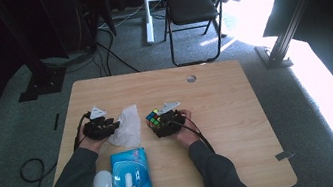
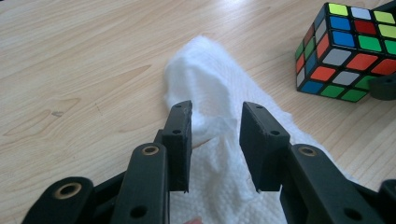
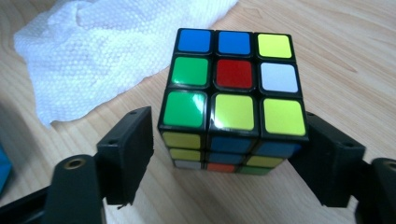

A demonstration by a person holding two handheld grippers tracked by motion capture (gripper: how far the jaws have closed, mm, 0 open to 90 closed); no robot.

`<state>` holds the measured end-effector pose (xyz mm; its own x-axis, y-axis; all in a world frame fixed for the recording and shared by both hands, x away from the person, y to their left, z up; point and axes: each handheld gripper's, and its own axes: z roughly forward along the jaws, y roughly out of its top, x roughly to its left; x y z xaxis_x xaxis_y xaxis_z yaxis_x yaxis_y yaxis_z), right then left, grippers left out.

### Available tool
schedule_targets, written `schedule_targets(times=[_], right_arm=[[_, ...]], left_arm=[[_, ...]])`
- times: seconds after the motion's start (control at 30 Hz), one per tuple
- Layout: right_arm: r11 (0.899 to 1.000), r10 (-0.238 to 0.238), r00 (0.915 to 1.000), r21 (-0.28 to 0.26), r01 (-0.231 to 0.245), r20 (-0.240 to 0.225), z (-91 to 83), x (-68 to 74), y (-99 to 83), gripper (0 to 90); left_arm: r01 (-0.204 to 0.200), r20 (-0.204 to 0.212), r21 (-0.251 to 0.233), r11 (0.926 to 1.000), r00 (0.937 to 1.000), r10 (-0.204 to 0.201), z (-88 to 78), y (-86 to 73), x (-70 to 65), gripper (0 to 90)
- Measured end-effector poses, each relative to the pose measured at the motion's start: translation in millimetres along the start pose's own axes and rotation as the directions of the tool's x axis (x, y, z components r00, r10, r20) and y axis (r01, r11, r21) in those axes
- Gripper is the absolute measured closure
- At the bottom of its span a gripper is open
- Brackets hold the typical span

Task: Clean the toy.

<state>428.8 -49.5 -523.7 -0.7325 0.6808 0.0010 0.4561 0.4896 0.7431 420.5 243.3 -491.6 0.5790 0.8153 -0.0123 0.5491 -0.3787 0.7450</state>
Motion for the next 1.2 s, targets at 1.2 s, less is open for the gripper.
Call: schedule_targets(times=[1.2], right_arm=[[0.993,0.115,0.9897,-0.019,-0.113,0.086,-55.5,-42.9,-75.8,24.0]], left_arm=[[0.133,-0.026,-0.126,0.9832,0.9902,-0.137,-43.9,-21.0,27.4,58.9]])
